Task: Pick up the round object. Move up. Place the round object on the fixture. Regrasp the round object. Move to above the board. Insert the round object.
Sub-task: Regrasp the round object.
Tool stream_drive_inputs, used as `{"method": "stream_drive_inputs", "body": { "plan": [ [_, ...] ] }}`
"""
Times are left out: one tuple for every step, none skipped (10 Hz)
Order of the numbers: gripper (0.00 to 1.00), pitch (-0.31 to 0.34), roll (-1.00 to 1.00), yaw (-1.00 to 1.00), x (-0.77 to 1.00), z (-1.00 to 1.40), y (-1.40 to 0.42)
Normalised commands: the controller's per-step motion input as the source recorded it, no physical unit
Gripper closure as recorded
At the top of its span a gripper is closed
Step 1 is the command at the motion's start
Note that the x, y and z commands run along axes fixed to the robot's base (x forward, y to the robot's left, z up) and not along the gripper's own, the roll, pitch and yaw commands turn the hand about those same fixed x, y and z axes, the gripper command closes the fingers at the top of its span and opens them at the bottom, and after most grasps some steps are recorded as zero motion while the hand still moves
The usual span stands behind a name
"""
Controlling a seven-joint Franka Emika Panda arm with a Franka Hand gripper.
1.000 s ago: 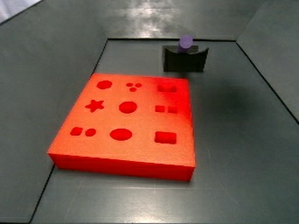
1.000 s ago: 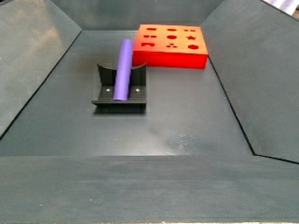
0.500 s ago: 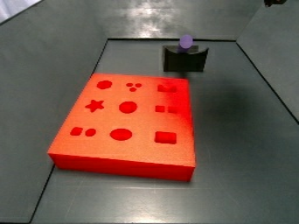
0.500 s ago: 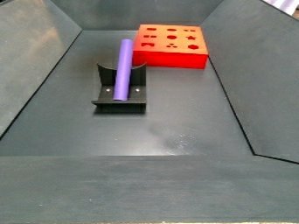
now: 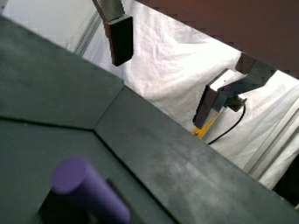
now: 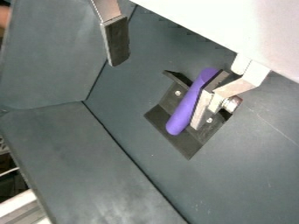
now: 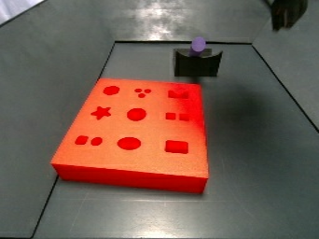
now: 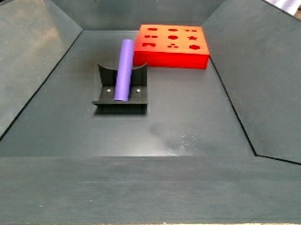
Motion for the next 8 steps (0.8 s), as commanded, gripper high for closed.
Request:
{"method": "stream_drive_inputs", "body": {
  "plan": [
    [0.0,-0.105,0.07,0.0,0.04,-1.0,0.04],
    [0.0,-0.108,0.05,-0.02,0.04,-1.0,0.04],
    [0.0,-0.099,0.05,-0.04,0.05,-1.0,0.04],
    [0.0,-0.085,0.05,-0.05,0.05,-1.0,0.04],
    [0.0,-0.076,0.05,-0.05,0.05,-1.0,0.04],
    [0.0,-0.053,0.05,-0.06,0.06,-0.99,0.04],
    [0.0,-0.049,0.05,-0.06,0.06,-0.87,0.03],
    [0.0,-0.027,0.05,-0.05,0.05,-0.64,0.02]
  ]
}}
